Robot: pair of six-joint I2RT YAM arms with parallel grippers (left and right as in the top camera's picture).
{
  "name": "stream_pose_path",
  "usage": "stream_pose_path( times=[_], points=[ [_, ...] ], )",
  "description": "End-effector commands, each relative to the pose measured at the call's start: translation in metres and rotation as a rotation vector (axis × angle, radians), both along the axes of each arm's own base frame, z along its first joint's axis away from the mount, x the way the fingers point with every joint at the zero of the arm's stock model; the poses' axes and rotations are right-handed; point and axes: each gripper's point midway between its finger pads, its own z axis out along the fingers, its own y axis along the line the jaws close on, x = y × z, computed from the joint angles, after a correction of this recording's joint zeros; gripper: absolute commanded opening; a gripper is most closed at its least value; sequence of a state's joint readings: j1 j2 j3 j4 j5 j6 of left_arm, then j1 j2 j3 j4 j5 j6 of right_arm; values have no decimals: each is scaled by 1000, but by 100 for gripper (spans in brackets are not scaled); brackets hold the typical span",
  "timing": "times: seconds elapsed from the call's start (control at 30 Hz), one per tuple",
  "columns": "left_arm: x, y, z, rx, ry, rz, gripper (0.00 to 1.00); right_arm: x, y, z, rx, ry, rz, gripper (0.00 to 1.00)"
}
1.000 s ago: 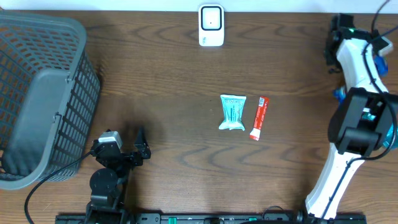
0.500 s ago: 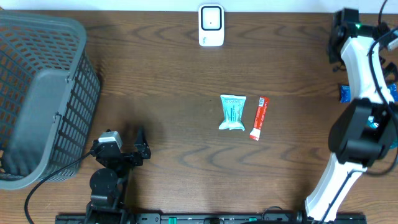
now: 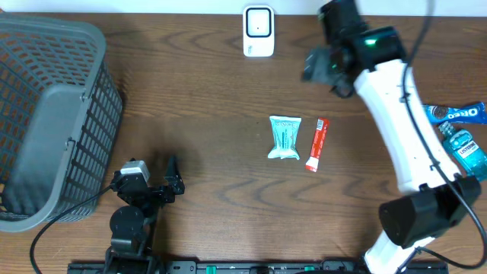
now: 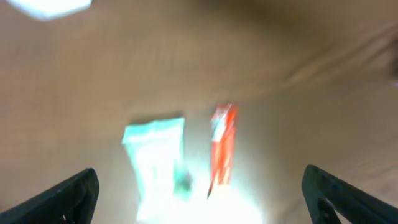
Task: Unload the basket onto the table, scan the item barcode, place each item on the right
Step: 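Release the Oreo pack and move the right gripper to the wipes, then grasp the mint-green wipes pack with the right gripper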
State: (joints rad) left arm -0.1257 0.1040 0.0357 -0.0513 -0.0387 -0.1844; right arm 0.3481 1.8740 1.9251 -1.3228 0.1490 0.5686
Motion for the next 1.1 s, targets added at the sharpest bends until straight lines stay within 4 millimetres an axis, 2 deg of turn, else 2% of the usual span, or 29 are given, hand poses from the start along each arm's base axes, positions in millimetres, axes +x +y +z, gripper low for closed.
stream_pose_path(
  times=[0.0, 0.17, 0.23, 0.37, 0.43, 0.67, 0.8, 0.83, 0.93, 1.0, 1.03, 1.07],
  points=[
    [-1, 2, -19, 2, 44, 10, 98, -29, 45, -32, 88, 160, 108, 99],
    [-1, 2, -19, 2, 44, 10, 98, -54, 74, -66, -32, 204, 214, 99],
    [-1, 2, -19, 2, 44, 10, 98, -58, 79, -82, -76, 214, 215, 94],
    [-1, 2, -19, 2, 44, 10, 98, -64, 69, -121, -188, 240, 129, 78],
    [-1, 2, -19, 2, 44, 10, 98, -63, 65, -138, -217, 251, 116, 77],
    [-1, 2, -19, 2, 44, 10, 98, -53, 66, -154, -226, 235, 108, 75],
    [-1, 2, -19, 2, 44, 10, 98, -56, 63, -168, -235, 237, 108, 52],
    [-1, 2, -19, 2, 44, 10, 98, -57, 62, -173, -239, 236, 107, 50],
    [-1, 2, -19, 2, 44, 10, 98, -64, 57, -193, -241, 245, 108, 58],
    [-1, 2, -19, 2, 44, 10, 98, -70, 55, -204, -236, 258, 109, 59],
    [-1, 2, -19, 2, 44, 10, 98, -73, 53, -208, -239, 263, 109, 57],
    [-1, 2, -19, 2, 44, 10, 98, -75, 51, -211, -244, 269, 109, 51]
  ],
)
